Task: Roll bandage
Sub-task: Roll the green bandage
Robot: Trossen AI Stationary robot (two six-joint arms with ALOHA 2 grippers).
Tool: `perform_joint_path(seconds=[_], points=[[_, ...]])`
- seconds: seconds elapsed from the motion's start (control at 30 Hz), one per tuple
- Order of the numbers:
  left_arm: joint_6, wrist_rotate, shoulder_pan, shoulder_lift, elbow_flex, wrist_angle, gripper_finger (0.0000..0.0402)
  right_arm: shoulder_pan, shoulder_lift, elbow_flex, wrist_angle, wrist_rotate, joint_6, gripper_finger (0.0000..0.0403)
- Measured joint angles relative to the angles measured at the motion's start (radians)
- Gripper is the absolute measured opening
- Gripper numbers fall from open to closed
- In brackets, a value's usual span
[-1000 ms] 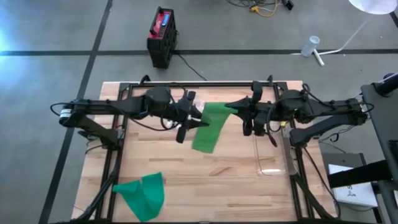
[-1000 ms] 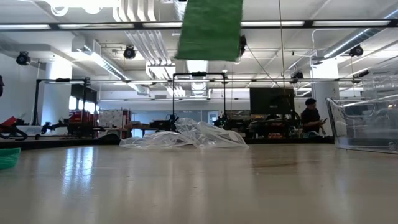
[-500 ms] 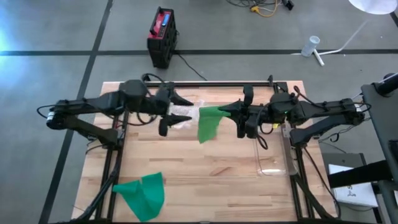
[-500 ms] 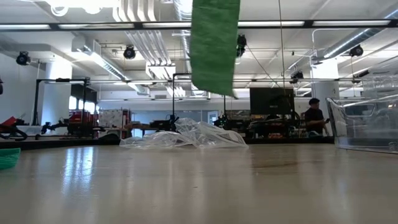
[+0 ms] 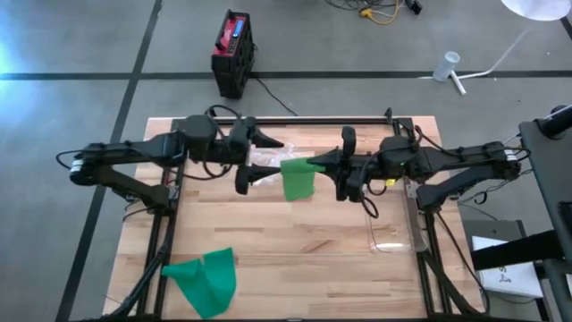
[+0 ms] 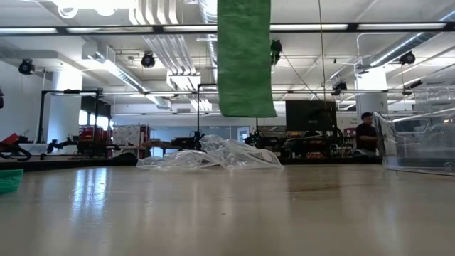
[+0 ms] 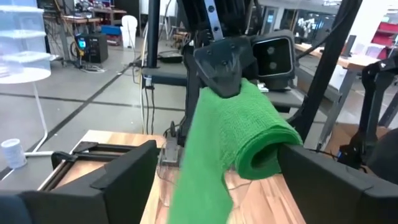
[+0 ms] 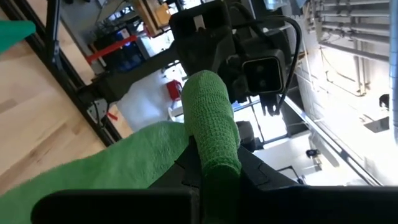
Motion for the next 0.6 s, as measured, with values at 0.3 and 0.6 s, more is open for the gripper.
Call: perform_joint_path(seconds=[0.3,0.6], points=[[0.010,0.010,0.001,0.000,0.000,-0.014,0.0332,0.000,-0.007,0.000,-0.012,0.041,-0.020,0.0027],[0.073,0.060,-0.002,-0.024,0.000,-0.024,0.0334,0.000,-0.016,0.000,-0.016,0.057,-0.007,0.0027]])
